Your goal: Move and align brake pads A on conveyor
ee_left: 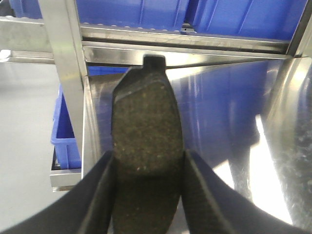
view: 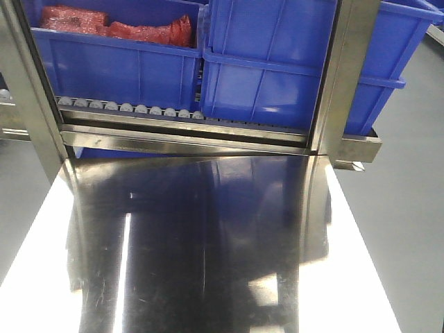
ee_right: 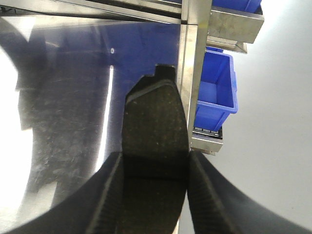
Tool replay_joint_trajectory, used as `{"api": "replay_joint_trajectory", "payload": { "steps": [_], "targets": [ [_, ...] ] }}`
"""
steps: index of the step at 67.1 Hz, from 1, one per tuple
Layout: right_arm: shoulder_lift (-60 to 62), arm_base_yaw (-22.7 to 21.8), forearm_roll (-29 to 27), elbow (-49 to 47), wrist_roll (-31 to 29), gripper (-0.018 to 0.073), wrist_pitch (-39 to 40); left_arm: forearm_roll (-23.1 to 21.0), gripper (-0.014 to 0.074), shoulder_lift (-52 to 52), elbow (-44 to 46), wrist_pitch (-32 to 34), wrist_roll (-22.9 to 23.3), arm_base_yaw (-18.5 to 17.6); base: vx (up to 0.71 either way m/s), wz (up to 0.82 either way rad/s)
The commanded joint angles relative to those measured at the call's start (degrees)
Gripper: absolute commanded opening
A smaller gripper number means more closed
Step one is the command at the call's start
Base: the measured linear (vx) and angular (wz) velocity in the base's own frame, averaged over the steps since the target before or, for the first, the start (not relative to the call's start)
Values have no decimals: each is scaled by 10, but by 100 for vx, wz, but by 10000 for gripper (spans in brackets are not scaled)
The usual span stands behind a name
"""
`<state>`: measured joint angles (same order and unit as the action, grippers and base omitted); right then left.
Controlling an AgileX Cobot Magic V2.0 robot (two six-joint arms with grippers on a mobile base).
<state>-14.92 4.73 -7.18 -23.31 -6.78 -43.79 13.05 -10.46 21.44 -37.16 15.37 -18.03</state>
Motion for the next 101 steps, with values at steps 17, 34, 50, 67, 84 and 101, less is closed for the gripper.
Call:
{"api": "replay_joint_trajectory", "payload": {
  "steps": [17, 34, 50, 67, 84, 101],
  "targets": [
    [-4, -1, -5, -17, -5, -4, 47, 3, -6, -6, 16, 52, 0, -1, -6, 15],
    [-4, -1, -5, -17, -5, -4, 47, 3, -6, -6, 16, 52, 0, -1, -11, 34],
    [-4, -1, -5, -17, -5, -4, 47, 3, -6, -6, 16, 52, 0, -1, -14, 44],
    [-4, -1, -5, -17, -5, -4, 46, 3, -6, -6, 16, 52, 0, -1, -16, 45],
    [-4, -1, -5, -17, -5, -4, 39, 3, -6, -6, 16, 52, 0, -1, -19, 52],
    [-4, -1, -5, -17, -5, -4, 40, 3, -6, -6, 16, 52, 0, -1, -19, 60]
  ]
}}
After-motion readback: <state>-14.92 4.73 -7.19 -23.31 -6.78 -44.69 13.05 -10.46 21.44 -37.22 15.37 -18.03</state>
